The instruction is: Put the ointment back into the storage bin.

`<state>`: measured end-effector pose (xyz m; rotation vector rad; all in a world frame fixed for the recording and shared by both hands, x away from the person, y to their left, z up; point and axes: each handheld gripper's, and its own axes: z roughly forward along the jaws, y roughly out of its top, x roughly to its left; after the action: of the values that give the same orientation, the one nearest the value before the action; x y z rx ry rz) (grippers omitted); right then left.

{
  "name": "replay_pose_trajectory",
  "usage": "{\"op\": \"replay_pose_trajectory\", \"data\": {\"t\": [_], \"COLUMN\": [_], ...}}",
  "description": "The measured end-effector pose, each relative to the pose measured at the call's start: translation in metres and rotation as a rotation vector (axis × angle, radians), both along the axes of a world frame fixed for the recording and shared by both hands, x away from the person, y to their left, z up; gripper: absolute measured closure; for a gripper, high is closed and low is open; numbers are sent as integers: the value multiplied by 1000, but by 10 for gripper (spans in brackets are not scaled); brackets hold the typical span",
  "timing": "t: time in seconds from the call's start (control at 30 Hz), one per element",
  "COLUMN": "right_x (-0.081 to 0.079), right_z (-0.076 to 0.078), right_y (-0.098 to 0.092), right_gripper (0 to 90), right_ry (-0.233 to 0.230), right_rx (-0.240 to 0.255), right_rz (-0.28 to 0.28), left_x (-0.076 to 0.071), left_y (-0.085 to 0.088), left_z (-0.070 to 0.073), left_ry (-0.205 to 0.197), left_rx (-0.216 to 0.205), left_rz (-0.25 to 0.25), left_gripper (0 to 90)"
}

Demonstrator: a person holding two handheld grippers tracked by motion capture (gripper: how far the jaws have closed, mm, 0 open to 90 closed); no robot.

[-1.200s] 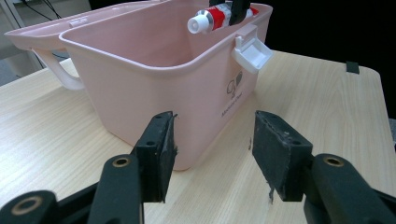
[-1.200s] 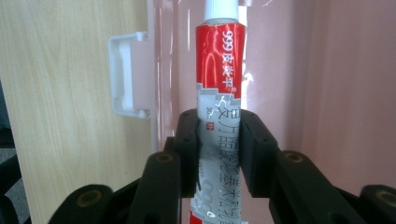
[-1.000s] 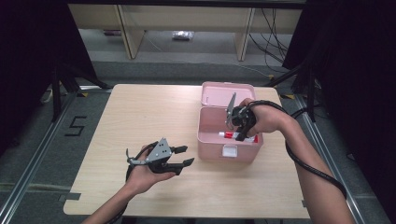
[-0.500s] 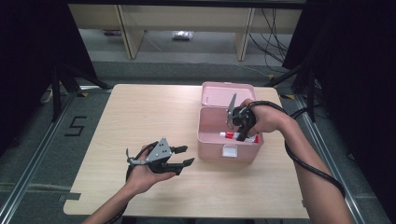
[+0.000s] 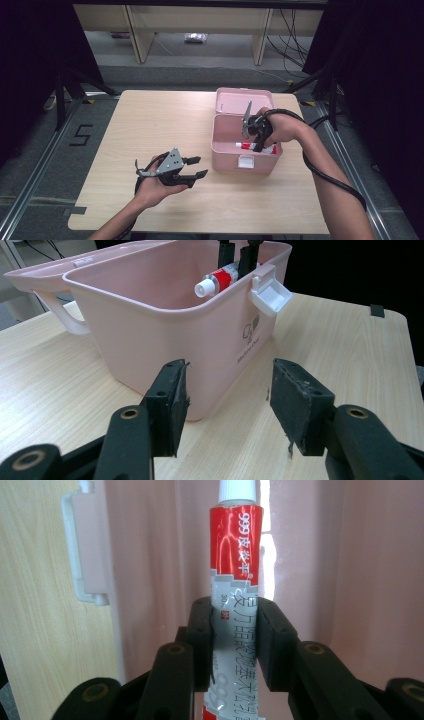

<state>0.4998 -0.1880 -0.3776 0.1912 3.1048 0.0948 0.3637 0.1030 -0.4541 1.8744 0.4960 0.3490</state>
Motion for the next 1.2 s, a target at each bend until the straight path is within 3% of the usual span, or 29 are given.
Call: {"op": "replay_pose_trajectory", "data": {"t": [0.27, 0.37, 0.4, 0.43, 0.47, 0.5, 0.57, 0.63, 0.73, 0.8, 0.83, 0.9, 0.93, 0.97, 1.0, 1.03, 1.2], "right_x": [3, 1, 4, 4, 5, 4, 5, 5, 7, 6, 9, 8, 6, 4, 9, 7, 8], "right_z": [-5, -6, -8, -8, -8, -8, -10, -10, -13, -14, -14, -16, -15, -15, -17, -17, -18], "right_y": [1, 2, 2, 2, 2, 2, 2, 2, 2, 3, 2, 3, 3, 4, 4, 4, 4], "right_gripper": [721, 721, 720, 721, 721, 721, 720, 721, 720, 721, 720, 720, 720, 720, 720, 720, 721], "right_ry": [-2, 17, 8, 6, 1, 2, 10, 23, 10, 25, 14, 22, 26, 35, 29, 37, 28], "right_rx": [-1, -31, -1, -5, 4, -5, -3, -17, -8, 4, -7, -7, -41, -24, 8, 1, -1], "right_rz": [19, -35, 12, 1, 25, 0, 18, -5, 13, -17, 17, -3, -35, -73, 0, -22, -2], "left_x": [0, 0, 0, 0, 0, 0, 0, 0, 0, 0, 0, 0, 0, 0, 0, -1, 0], "left_y": [0, 0, 0, 0, 0, 0, 0, 0, 0, 0, 0, 0, 0, 0, 0, 0, 0], "left_z": [-1, -1, -1, -1, -1, -1, -1, -1, -1, -1, -1, -1, -1, -1, -1, -1, -2], "left_ry": [1, 0, 0, 0, 0, 0, 0, 0, 0, 0, 1, 0, 1, 0, 2, 1, 1], "left_rx": [5, 2, 2, 0, 1, 2, 6, 4, 3, 4, 4, 4, 4, 3, 3, 3, 3], "left_rz": [-2, -2, -1, 0, 0, -1, -3, -3, -3, -3, -3, -3, -3, -3, -3, -3, -3], "left_gripper": [481, 480, 480, 480, 481, 480, 480, 480, 481, 480, 480, 480, 481, 481, 480, 480, 480]}}
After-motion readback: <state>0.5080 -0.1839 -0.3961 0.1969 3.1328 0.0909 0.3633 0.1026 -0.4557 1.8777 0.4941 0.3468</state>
